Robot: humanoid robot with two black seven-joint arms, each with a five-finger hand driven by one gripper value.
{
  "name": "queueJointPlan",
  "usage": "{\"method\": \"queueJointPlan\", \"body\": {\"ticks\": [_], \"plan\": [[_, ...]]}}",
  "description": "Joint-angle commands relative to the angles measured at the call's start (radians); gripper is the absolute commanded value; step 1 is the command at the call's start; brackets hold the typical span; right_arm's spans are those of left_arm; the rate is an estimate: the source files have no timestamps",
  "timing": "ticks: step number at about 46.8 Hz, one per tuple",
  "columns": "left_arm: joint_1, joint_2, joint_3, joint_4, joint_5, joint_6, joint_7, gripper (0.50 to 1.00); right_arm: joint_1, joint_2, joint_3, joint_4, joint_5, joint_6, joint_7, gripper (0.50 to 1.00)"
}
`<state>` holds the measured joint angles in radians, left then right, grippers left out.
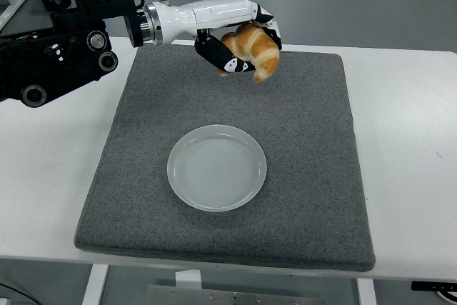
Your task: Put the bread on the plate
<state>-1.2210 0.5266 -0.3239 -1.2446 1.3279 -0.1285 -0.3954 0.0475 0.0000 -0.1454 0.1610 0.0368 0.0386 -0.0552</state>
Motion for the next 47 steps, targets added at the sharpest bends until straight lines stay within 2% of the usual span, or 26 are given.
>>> {"method": "queueJointPlan", "body": {"ticks": [1,13,24,41,47], "plan": [[0.0,0.007,0.002,-0.03,0.007,-0.011,-0.025,0.5,0.0,0.0,0.001,0.0,0.0,0.0,0.0,0.932],[0.0,0.036,0.003,-0.107,0.024,-0.048,-0.102,0.5,0.0,0.0,0.0,0.0,0.0,0.001,0.0,0.93],[0.002,0.052,0.045,-0.151,0.105,-0.059,-0.197,0.5,0.0,0.0,0.0,0.0,0.0,0.0,0.0,0.93],[0.021,0.05,0.121,-0.138,0.237,-0.048,-0.204,0.5,0.0,0.0,0.001,0.0,0.0,0.0,0.0,0.93],[0.058,0.041,0.121,-0.11,0.278,-0.046,-0.204,0.5,0.0,0.0,0.001,0.0,0.0,0.001,0.0,0.932]]}}
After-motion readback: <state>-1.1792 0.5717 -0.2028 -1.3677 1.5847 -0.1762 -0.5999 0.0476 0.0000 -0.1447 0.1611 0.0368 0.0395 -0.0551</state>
